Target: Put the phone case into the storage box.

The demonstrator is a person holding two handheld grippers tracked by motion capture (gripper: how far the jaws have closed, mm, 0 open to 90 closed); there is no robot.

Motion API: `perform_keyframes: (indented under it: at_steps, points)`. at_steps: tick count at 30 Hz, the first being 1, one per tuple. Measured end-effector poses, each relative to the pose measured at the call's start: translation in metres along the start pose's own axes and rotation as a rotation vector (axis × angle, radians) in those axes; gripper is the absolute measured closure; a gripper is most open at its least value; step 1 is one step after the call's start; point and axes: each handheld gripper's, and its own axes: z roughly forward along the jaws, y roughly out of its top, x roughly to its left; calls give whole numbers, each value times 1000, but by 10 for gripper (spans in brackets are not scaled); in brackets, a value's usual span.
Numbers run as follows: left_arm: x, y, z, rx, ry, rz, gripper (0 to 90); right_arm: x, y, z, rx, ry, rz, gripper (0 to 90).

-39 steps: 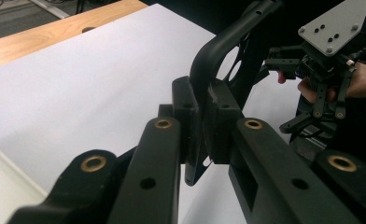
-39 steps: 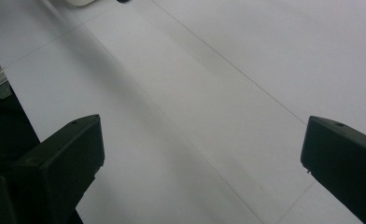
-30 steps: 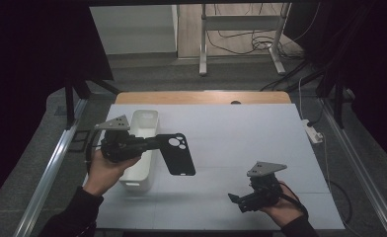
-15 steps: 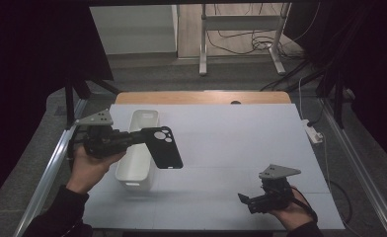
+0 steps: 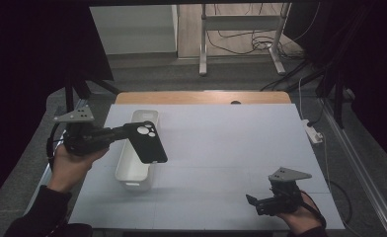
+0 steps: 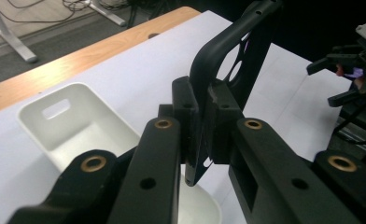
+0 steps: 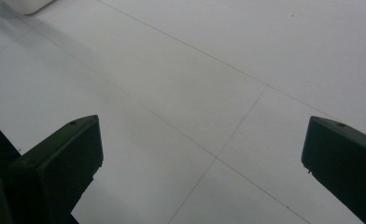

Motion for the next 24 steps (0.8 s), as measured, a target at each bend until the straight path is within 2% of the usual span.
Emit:
perform_keyframes:
  at_steps: [13,20,24]
  points:
    - [14,-8,-22,11,65,-1,835,-7,-10,-8,-11,-22,43,0]
    - [21,-11,-26,18,85,-11,835,-8,-11,-11,-26,-27,56,0]
    - [26,-13,-21,27,95,-13,835,-8,-11,-11,-27,-29,54,0]
